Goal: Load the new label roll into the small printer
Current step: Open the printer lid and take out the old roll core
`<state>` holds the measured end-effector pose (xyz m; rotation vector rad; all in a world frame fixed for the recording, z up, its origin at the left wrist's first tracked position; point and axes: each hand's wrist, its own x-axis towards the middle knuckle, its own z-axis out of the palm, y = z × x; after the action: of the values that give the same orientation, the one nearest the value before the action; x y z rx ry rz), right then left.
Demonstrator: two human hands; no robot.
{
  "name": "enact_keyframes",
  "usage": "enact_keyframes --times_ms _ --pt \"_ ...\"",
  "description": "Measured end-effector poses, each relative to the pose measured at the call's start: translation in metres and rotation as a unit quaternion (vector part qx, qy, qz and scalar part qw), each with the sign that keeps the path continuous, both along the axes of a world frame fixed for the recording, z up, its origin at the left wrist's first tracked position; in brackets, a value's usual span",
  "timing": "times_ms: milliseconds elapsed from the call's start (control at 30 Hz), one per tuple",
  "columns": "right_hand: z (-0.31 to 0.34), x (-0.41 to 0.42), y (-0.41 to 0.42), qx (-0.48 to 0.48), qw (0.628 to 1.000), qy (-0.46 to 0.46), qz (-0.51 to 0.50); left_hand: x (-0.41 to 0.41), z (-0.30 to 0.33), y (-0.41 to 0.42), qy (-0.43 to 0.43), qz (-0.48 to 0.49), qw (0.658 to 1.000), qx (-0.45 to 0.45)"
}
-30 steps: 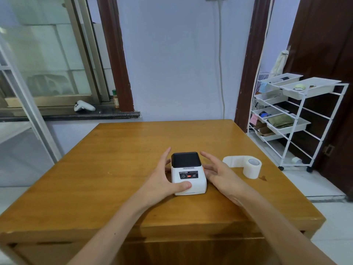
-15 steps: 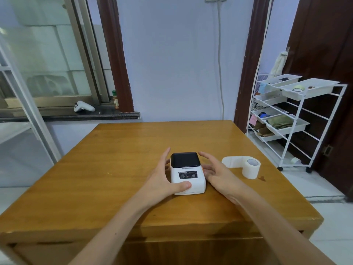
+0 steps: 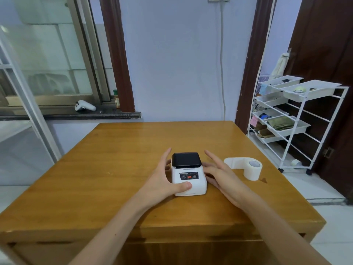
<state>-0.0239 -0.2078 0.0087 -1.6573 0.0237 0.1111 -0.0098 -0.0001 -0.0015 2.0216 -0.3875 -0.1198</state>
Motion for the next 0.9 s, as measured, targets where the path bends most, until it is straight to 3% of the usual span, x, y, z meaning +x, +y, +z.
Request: enact_keyframes --times_ms 67,267,467,900 --pt "0.000 0.000 0.001 0.018 1.000 0.000 0.005 -0.001 0.001 0.000 -0.001 0.000 1.000 -0.003" --pt "0.001 0.004 0.002 -0.079 0.997 -0.019 0.012 0.000 0.000 0.002 -0.002 -0.009 1.000 -0.006" --pt "0.013 0.012 0.007 -0.070 0.997 -0.033 -0.021 0.000 0.000 0.003 -0.005 -0.025 0.999 -0.019" --pt "0.031 0.049 0.017 -0.108 0.990 0.042 -0.082 -0.003 0.001 0.002 -0.039 -0.030 0.999 -0.007"
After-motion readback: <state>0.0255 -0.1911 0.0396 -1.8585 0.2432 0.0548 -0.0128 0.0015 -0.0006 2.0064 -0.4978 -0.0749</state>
